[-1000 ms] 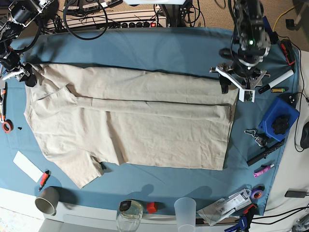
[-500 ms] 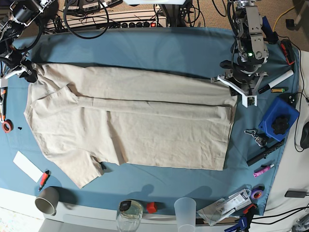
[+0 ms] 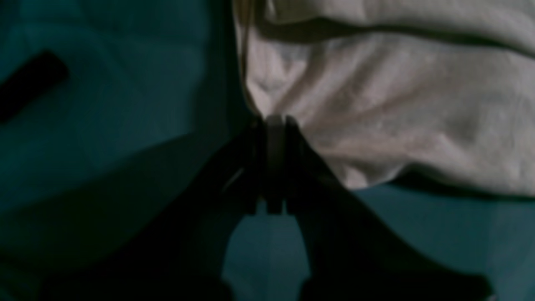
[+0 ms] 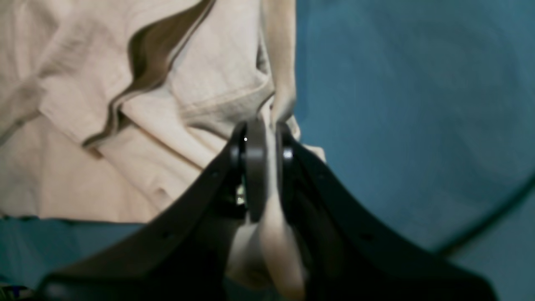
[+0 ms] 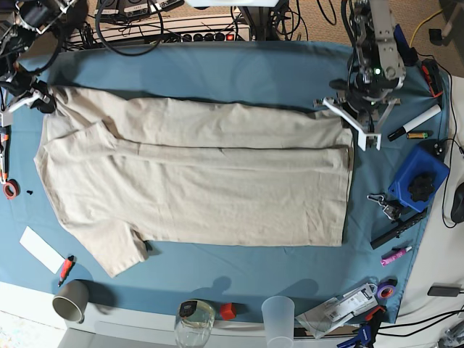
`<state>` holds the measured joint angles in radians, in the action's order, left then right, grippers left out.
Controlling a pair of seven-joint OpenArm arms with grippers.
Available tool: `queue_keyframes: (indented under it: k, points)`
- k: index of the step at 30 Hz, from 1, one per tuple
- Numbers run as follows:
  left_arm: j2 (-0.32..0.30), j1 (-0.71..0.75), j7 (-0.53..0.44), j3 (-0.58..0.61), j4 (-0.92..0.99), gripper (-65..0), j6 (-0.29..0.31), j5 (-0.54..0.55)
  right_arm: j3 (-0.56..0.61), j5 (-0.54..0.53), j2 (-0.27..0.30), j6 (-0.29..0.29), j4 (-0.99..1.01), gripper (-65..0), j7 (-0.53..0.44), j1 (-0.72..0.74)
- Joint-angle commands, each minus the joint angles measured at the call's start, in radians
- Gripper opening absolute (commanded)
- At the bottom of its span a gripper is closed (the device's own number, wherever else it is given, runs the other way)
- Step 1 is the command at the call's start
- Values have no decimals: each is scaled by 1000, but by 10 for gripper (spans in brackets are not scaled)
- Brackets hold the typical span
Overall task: Fold the T-shirt properly
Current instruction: 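Pull the folded edge back toward the robot and release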
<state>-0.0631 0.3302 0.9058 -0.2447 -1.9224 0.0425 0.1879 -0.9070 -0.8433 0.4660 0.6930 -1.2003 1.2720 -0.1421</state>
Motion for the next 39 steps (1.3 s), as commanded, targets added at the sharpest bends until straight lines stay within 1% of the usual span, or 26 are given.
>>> queue_keyframes:
  k: [1, 4, 9, 12, 17, 21, 24, 26, 29, 34, 37, 38, 39]
  points:
    - [-1, 18, 14, 0, -29, -650, 2, -2, -7, 20, 39, -5, -16, -650, 13, -13]
    - [-2, 62, 14, -13, -79, -650, -1, -13, -10, 2, 64, -5, -16, -650, 0, -45]
    - [-2, 120, 14, -73, -140, -650, 3, -11, -39, -5, 93, -5, -16, -650, 10, -46]
    - [-1, 150, 14, -93, -148, -650, 4, 8, -39, -5, 109, -5, -16, -650, 37, -46]
    - [-1, 193, 16, -93, -148, -650, 11, 22, -39, -5, 111, -5, -16, -650, 67, -52]
    - [-1, 208, 27, -93, -148, -650, 11, 22, -39, -5, 111, -5, -16, -650, 55, -75]
    - [-1, 208, 72, -93, -148, -650, 10, 22, -39, -5, 111, -5, -16, -650, 52, -77]
    - [-1, 208, 79, -93, -148, -650, 10, 22, -39, -5, 111, -5, -16, -650, 42, -76]
    - [-1, 207, 55, -93, -148, -650, 10, 22, -39, -6, 111, -5, -16, -650, 27, -76]
    - [-1, 207, 55, -93, -148, -650, 7, 22, -39, -6, 111, -1, -16, -646, 26, -76]
    - [-1, 207, 55, -93, -148, -489, 7, 22, -39, -6, 111, 5, -16, -516, 31, -76]
    - [-1, 207, 55, -93, -150, -450, 7, 22, -39, -17, 114, 5, -16, -490, 35, -77]
    - [-1, 207, 56, -93, -153, -429, 7, 21, -39, -41, 117, 5, -16, -479, 48, -77]
